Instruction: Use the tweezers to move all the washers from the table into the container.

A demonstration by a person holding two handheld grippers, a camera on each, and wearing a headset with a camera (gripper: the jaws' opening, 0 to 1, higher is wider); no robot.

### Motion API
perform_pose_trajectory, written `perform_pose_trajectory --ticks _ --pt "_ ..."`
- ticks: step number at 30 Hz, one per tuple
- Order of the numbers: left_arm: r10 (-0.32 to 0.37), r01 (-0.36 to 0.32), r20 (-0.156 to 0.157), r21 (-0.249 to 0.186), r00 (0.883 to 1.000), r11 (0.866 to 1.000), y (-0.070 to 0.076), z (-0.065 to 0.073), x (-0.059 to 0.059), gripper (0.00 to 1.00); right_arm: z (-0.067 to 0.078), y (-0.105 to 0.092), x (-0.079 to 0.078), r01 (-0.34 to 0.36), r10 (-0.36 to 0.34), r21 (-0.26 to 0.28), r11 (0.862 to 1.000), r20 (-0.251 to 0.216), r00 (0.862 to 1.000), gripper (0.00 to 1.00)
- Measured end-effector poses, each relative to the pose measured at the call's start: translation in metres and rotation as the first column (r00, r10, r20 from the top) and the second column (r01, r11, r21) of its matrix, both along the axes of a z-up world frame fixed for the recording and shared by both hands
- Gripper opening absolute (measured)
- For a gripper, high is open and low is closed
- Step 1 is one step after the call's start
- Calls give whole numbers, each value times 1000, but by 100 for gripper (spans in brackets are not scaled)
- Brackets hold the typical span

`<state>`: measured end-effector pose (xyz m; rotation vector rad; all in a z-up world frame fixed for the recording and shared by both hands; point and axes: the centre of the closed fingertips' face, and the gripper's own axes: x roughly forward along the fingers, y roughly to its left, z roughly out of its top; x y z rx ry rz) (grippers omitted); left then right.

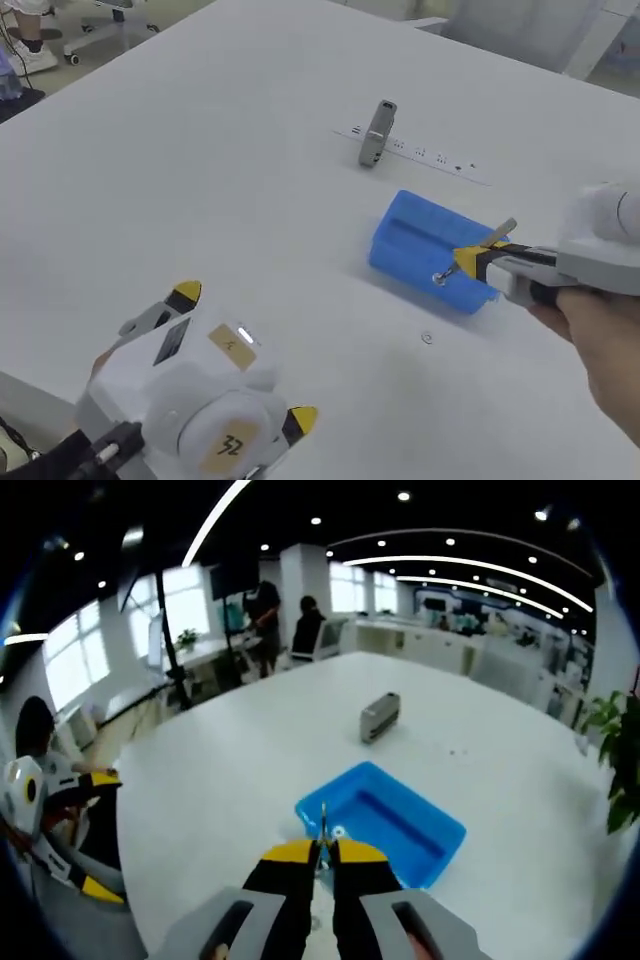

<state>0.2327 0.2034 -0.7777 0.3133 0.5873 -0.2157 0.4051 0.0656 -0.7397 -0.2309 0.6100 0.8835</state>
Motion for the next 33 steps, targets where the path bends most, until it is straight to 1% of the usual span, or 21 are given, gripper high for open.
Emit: perform_pose_trajectory --ticks 1,3,6,9,11,12,14,16,17,18,22,24,26,29,33 --pt "-1 1 -1 -1 1000 1000 0 0 0 96 0 0 5 8 -8 3 1000 3 1000 2" --pt "-8 8 -1 -16 1000 1000 -3 0 0 97 -1 1 12 15 -15 4 1000 7 1000 2" --pt "-6 6 -5 -14 1000 1000 -2 -1 0 97 -3 4 21 27 -27 -1 1000 21 999 2" --pt "-8 8 -1 -17 1000 1000 -3 0 0 97 -8 7 28 27 -27 -24 999 39 999 2" --pt "-8 8 -6 -15 1000 1000 -2 -1 0 97 -14 7 32 28 -26 -39 999 39 999 2" --pt "-9 8 -9 -14 1000 1000 -3 -1 0 97 -26 6 39 31 -30 -44 999 28 999 2" --pt "-9 9 -12 -12 1000 1000 -3 -2 0 97 -34 6 45 50 -50 -32 998 -1 999 2" --pt "-10 10 -18 -8 1000 1000 -2 -3 -1 97 -41 6 48 55 -56 -34 998 -21 998 2" --pt "-10 10 -19 -7 1000 1000 -2 -4 -1 97 -45 5 53 58 -58 -35 998 -23 998 2" --pt "-11 11 -22 -5 1000 1000 -3 -4 -1 97 -52 3 62 62 -63 -39 997 -26 998 2" --pt "-12 12 -32 -4 999 1000 -3 -6 -1 97 -59 4 67 71 -73 -51 996 -35 997 2" --pt "-9 9 -33 -3 999 1000 -2 -6 -1 97 -63 6 74 68 -71 -55 996 -38 997 2" --pt "-7 7 -36 -1 999 1000 -2 -7 -1 97 -66 7 72 63 -65 -79 995 -28 997 2" --pt "-6 7 -39 3 999 1000 -1 -7 -1 97 -70 9 72 50 -52 -93 994 -25 998 2" --pt "-8 8 -41 3 999 1000 -2 -7 -2 96 -76 12 74 43 -46 -97 994 -30 998 2"
